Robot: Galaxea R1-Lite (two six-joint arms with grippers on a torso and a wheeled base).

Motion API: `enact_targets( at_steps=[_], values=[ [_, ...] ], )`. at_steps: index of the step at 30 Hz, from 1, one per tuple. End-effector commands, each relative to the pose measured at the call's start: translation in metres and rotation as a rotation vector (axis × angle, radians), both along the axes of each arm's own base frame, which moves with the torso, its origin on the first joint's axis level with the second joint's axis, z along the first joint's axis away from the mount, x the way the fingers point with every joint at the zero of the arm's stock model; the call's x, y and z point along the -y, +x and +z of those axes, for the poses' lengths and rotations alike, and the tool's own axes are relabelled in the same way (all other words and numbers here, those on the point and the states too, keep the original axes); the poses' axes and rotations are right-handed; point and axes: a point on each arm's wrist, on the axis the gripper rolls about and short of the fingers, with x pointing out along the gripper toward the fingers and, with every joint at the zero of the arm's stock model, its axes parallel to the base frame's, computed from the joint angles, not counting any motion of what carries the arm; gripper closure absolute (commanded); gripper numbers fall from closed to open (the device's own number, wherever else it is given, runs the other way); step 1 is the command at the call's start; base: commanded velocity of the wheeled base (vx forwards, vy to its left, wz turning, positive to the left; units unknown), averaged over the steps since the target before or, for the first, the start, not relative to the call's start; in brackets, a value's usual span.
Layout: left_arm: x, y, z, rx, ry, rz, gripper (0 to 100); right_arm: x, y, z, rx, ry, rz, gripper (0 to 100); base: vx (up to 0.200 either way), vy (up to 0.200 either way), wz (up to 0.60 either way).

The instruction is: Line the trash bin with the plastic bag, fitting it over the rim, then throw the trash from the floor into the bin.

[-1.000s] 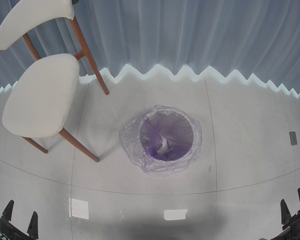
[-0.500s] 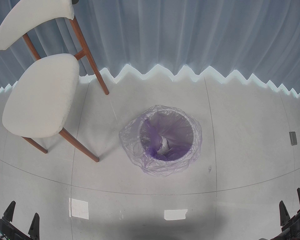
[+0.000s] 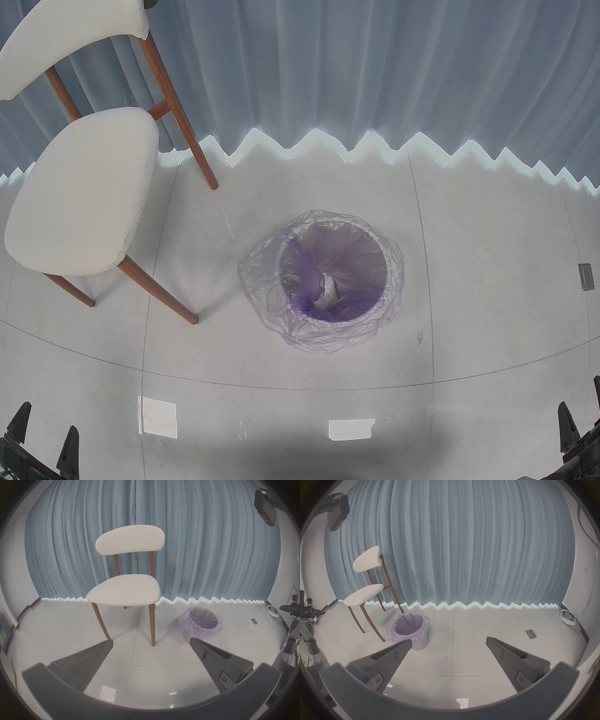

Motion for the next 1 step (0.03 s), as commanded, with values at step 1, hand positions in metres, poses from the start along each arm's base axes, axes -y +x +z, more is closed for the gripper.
enact_targets(
  at_steps=[1],
  values=[
    [0.0,0.0002,-0.0046,-0.003,0.0,0.0,0,0.0,0.0007,-0.0051,-0.009,-0.001,0.0,0,0.0,0.0,0.0]
  ],
)
